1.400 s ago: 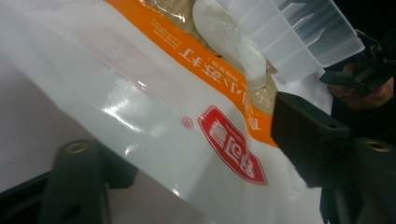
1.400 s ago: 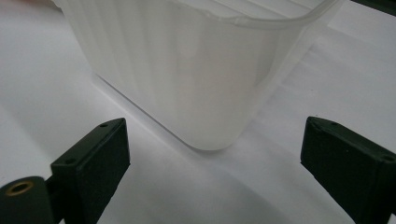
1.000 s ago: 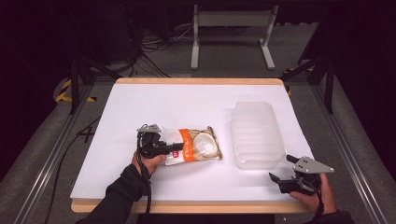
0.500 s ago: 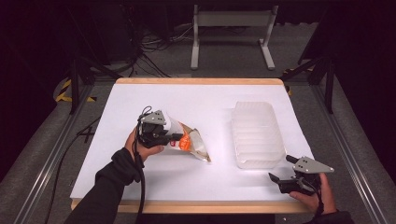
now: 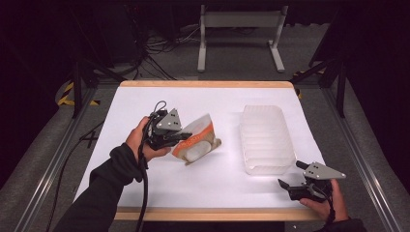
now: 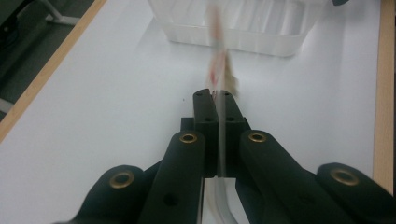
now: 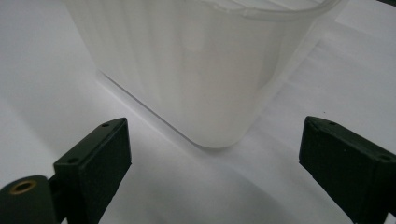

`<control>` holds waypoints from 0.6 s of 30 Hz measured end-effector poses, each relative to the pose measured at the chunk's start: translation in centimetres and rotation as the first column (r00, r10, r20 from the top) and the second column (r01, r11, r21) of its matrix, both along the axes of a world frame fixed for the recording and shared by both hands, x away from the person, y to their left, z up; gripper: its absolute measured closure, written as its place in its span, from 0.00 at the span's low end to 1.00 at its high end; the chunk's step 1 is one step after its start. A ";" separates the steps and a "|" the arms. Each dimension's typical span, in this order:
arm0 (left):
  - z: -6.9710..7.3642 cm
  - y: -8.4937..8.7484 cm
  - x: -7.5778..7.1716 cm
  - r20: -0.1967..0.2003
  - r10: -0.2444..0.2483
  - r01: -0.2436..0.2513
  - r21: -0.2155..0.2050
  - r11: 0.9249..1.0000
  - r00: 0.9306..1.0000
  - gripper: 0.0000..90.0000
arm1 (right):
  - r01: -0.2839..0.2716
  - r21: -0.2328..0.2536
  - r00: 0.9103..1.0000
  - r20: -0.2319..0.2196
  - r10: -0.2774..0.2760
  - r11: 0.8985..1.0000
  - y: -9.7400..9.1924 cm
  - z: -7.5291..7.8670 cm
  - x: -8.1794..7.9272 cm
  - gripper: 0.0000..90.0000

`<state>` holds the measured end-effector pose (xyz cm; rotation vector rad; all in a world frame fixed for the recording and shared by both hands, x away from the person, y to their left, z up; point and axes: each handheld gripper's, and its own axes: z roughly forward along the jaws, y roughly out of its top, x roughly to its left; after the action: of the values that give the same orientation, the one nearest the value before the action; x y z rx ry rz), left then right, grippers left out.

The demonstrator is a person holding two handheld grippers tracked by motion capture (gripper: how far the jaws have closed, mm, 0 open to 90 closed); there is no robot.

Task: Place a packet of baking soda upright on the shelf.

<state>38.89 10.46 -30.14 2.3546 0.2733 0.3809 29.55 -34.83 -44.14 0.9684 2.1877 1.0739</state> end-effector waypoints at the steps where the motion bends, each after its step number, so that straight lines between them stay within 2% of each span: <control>1: 0.1 -0.3 -0.2 0.006 -0.006 0.006 0.017 1.000 1.000 1.00 | 0.000 0.000 1.000 0.000 0.000 1.000 0.0 0.0 0.0 0.11; 3: 0.1 -0.7 -0.5 0.013 -0.023 0.023 0.041 0.999 1.000 1.00 | 0.001 0.001 1.000 0.002 -0.001 1.000 0.0 0.0 0.0 0.11; 5: 0.2 -1.0 -0.6 0.022 -0.031 0.030 0.046 0.998 0.999 1.00 | 0.001 0.001 1.000 0.000 -0.001 1.000 0.0 0.0 0.0 0.11; 12: 1.4 -1.8 -0.6 0.035 -0.058 0.058 0.020 0.998 0.998 1.00 | 0.001 0.006 1.000 0.001 -0.001 1.000 0.0 0.0 0.0 0.11; 18: 3.0 -3.2 0.1 0.042 -0.065 0.066 -0.030 0.997 0.997 1.00 | 0.009 0.011 1.000 0.003 -0.009 1.000 -0.1 0.1 0.0 0.11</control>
<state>38.99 7.29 -27.17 2.3162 0.1810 0.3905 29.54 -34.91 -44.07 0.9793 2.1750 1.0837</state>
